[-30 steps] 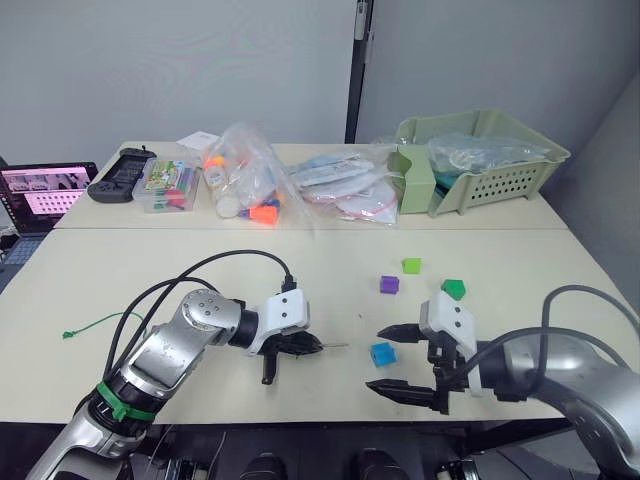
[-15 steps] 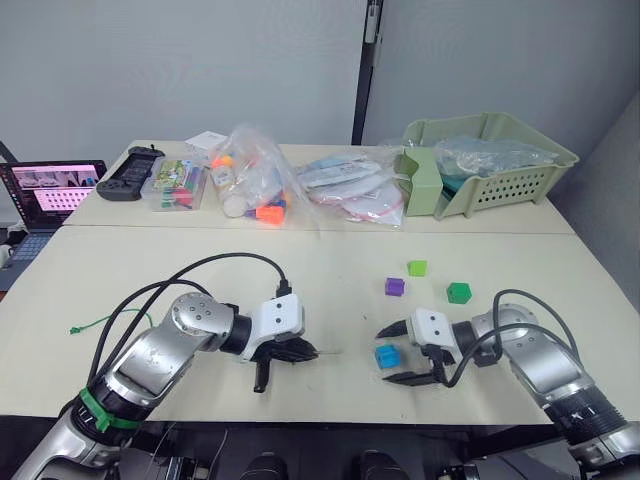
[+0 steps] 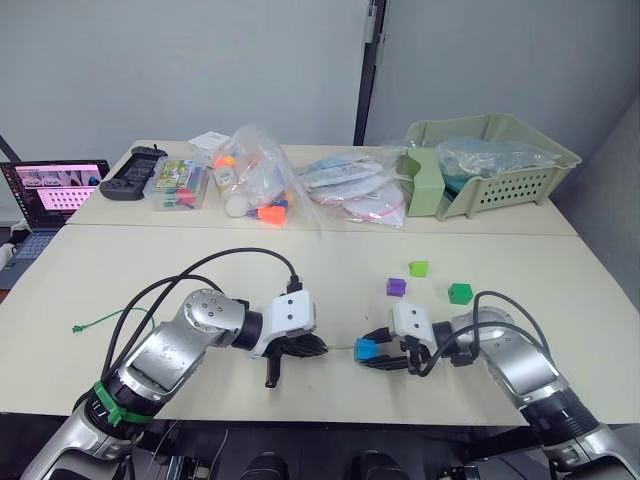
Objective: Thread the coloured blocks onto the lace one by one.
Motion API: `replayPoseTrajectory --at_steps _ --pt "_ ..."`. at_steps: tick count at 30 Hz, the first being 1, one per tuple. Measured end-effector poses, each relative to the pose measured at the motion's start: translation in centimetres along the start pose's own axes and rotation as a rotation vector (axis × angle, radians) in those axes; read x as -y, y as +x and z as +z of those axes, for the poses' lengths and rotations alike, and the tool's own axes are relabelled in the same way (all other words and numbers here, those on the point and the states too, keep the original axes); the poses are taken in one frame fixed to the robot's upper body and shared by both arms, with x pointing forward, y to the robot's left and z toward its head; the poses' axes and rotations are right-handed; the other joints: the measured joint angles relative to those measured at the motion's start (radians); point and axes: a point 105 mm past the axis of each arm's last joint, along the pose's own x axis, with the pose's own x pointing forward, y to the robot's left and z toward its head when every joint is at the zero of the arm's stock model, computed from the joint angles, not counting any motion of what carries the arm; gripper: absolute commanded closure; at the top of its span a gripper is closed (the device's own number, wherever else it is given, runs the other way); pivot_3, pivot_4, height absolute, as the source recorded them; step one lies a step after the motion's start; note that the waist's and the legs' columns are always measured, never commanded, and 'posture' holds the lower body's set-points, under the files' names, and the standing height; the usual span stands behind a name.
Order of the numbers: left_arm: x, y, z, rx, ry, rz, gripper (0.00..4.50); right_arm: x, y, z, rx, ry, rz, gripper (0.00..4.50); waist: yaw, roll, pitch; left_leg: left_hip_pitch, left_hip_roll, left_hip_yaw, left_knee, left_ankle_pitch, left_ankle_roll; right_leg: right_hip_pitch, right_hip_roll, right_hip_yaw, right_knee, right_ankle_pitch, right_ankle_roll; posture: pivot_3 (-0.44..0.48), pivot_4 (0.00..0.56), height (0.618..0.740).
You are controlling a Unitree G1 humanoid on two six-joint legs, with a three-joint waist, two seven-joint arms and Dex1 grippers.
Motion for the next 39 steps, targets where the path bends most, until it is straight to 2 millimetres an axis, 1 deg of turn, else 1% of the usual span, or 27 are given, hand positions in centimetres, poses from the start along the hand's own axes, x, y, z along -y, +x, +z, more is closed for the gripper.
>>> replayPoseTrajectory --at_steps 2,5,10,16,24,34,39 --pt "0.1 0.3 -0.6 -0.051 -0.008 -0.002 4.5 -0.1 0.5 0.0 -0.017 -0.004 -0.011 3.16 0.001 0.0 0.0 0.0 0.0 0.0 0.0 0.0 0.0 0.0 0.0 0.0 0.0 0.0 0.0 0.0 0.15 0.74" --pt "0.1 0.6 -1.2 -0.108 -0.01 -0.001 4.5 -0.1 0.7 0.0 -0.033 -0.017 -0.018 3.16 0.001 0.0 0.0 0.0 0.0 0.0 0.0 0.0 0.0 0.0 0.0 0.0 0.0 0.0 0.0 0.0 0.15 0.74" --pt "-0.5 0.0 -1.2 -0.183 0.005 0.029 4.5 -0.2 0.6 0.1 -0.054 -0.04 -0.02 3.16 0.001 0.0 0.0 0.0 0.0 0.0 0.0 0.0 0.0 0.0 0.001 0.0 0.0 0.0 0.0 0.0 0.15 0.74" --pt "-0.3 0.4 -1.1 -0.194 -0.006 0.027 4.5 -0.2 0.6 0.1 -0.059 -0.045 -0.021 3.16 0.001 0.0 0.0 0.0 0.0 0.0 0.0 0.0 0.0 0.001 0.0 0.0 0.0 0.0 0.0 0.0 0.15 0.74" --pt "-0.5 0.8 0.0 -0.172 0.027 0.029 4.5 -0.3 0.6 0.2 -0.065 -0.053 -0.019 3.16 0.001 0.0 0.0 0.001 0.0 0.0 0.0 0.0 0.0 0.0 0.001 0.0 0.0 0.0 0.0 0.0 0.15 0.74" --pt "-0.5 1.0 0.3 -0.173 0.042 0.023 4.5 -0.4 0.6 0.3 -0.076 -0.061 -0.017 3.16 0.001 0.0 0.0 0.001 0.0 0.0 0.0 0.0 0.0 0.001 0.001 0.0 0.0 0.0 0.0 0.0 0.15 0.74" --pt "-0.9 1.4 0.8 -0.166 0.052 0.021 4.5 -0.4 0.7 0.3 -0.082 -0.054 -0.025 3.16 0.001 0.0 0.0 0.001 0.0 0.0 0.0 0.0 0.0 0.001 0.001 0.0 0.0 0.0 0.0 0.0 0.15 0.74"
